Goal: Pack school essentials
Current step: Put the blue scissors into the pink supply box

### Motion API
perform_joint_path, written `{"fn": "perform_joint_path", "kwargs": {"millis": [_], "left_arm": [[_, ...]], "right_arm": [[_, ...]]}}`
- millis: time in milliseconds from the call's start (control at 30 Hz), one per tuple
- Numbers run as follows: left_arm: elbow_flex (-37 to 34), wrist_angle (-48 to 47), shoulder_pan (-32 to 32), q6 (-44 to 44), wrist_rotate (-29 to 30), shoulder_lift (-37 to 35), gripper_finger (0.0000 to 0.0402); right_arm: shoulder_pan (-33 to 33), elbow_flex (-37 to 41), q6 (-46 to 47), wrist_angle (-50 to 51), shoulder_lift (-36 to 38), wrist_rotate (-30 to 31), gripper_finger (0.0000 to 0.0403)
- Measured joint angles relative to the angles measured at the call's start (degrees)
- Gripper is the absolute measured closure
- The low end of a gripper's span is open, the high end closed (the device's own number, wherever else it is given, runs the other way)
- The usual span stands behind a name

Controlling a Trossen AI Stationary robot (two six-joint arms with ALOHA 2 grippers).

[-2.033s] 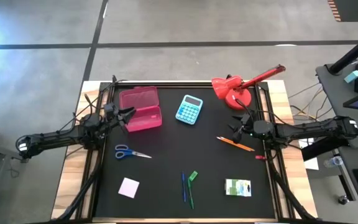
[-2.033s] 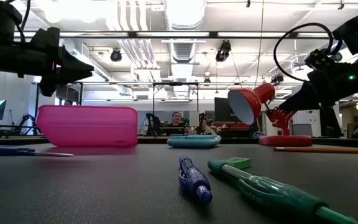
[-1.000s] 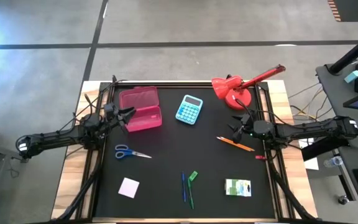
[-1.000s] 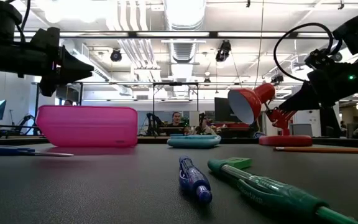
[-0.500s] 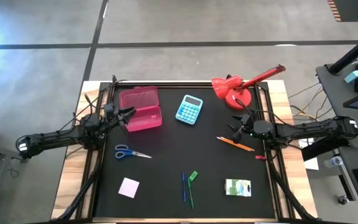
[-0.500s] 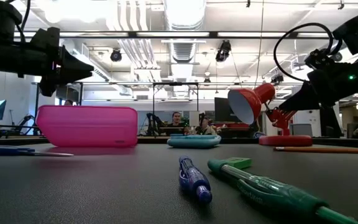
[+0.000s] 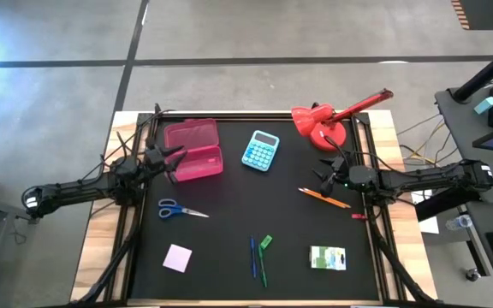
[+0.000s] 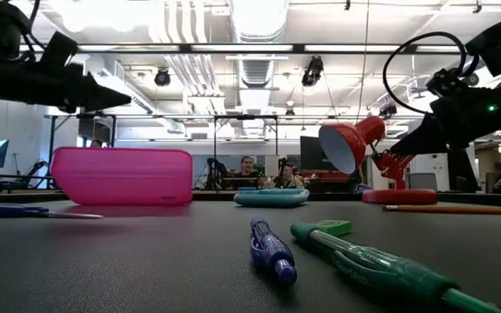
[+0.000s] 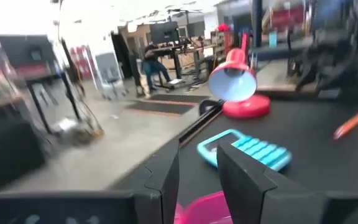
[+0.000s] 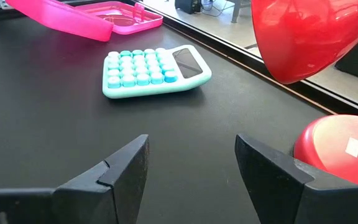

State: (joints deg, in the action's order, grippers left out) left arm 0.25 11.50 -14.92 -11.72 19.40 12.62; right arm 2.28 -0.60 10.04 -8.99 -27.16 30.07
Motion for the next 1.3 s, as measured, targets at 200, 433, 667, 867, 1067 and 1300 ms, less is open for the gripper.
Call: {"fn": "perform_joint_path", "kwargs": {"millis": [200, 433, 667, 867, 1067, 1300], "left_arm": [[0.0, 0.0, 0.0, -3.3, 0.0, 0.0, 0.0311], [0.0, 1.6, 0.0, 19.9, -0.4, 0.0, 0.0311], [0.0, 10.6, 0.0, 40.7, -0.5, 0.0, 0.0311], [1.9, 17.6, 0.0, 40.9, -11.9, 1.7, 0.0311], [9.8, 18.4, 0.0, 38.3, -15.2, 5.7, 0.0311], [19.8, 18.3, 0.0, 35.0, -24.5, 13.7, 0.0311]], "right_arm": [[0.0, 0.0, 0.0, 0.0, 0.0, 0.0, 0.0174], [0.0, 0.0, 0.0, 0.0, 0.0, 0.0, 0.0174], [0.0, 0.0, 0.0, 0.0, 0.0, 0.0, 0.0174], [0.0, 0.0, 0.0, 0.0, 0.0, 0.0, 0.0174], [0.0, 0.0, 0.0, 0.0, 0.0, 0.0, 0.0174], [0.0, 0.0, 0.0, 0.0, 0.0, 0.0, 0.0174]]}}
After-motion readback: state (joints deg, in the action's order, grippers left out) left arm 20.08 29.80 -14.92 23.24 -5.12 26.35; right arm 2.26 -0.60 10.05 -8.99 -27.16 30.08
